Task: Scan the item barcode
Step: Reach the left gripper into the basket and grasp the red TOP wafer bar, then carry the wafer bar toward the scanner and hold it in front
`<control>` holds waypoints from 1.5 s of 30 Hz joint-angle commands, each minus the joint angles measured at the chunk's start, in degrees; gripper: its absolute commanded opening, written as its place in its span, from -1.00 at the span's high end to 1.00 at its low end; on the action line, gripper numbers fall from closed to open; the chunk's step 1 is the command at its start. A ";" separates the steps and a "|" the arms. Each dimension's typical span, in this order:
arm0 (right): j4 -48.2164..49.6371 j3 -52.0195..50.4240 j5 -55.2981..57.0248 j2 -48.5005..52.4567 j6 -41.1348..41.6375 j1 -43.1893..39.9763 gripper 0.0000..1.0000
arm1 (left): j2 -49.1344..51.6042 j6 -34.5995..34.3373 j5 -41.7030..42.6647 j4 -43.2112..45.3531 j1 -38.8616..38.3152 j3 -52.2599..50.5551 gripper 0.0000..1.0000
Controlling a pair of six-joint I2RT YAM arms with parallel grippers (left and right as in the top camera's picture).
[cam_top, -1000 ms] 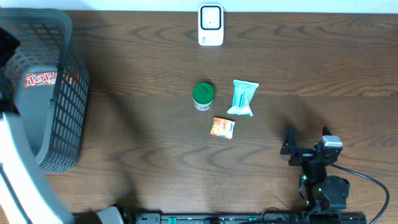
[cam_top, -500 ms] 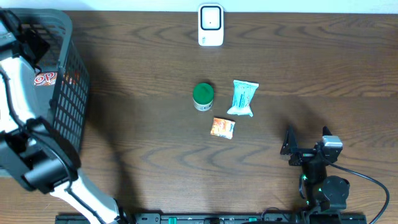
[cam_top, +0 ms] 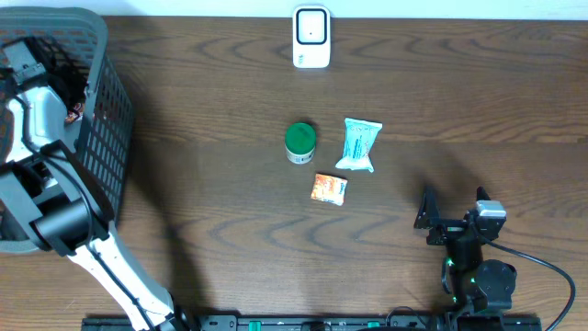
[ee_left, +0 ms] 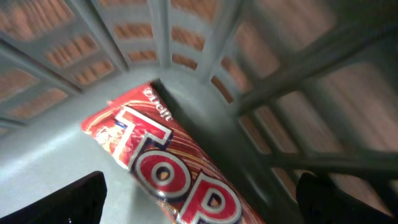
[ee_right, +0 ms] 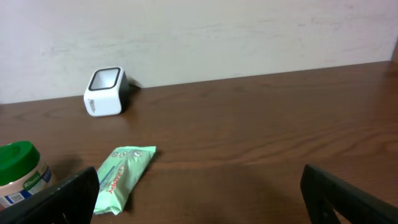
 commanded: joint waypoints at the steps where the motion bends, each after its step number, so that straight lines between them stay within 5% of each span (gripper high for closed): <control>1: -0.26 -0.04 0.31 -0.28 0.59 -0.13 -0.99 | 2.12 -2.54 0.76 0.24 -0.20 -0.15 -0.96; 11: -0.26 -0.04 0.28 -0.28 0.59 -0.13 -0.98 | 4.72 -5.42 0.76 -1.25 -0.24 -2.99 -0.97; 14: -0.26 -0.04 0.28 -0.28 0.59 -0.13 -0.98 | 5.55 -5.31 0.74 -3.30 -0.24 -2.99 -0.82; 17: -0.26 -0.04 0.31 -0.28 0.59 -0.13 -0.99 | 5.79 -4.02 0.76 -5.64 -0.24 -2.99 -0.15; 24: -0.26 -0.04 0.28 -0.28 0.59 -0.13 -0.98 | 5.60 -3.67 0.74 -12.48 0.02 -2.97 0.85; 33: -0.26 -0.04 0.28 -0.28 0.59 -0.13 -0.99 | -4.98 -3.67 0.72 -19.17 1.79 -2.97 0.85; 45: -0.26 -0.04 0.28 -0.28 0.59 -0.13 -0.98 | -39.93 -3.26 1.51 -21.29 1.75 -2.95 0.85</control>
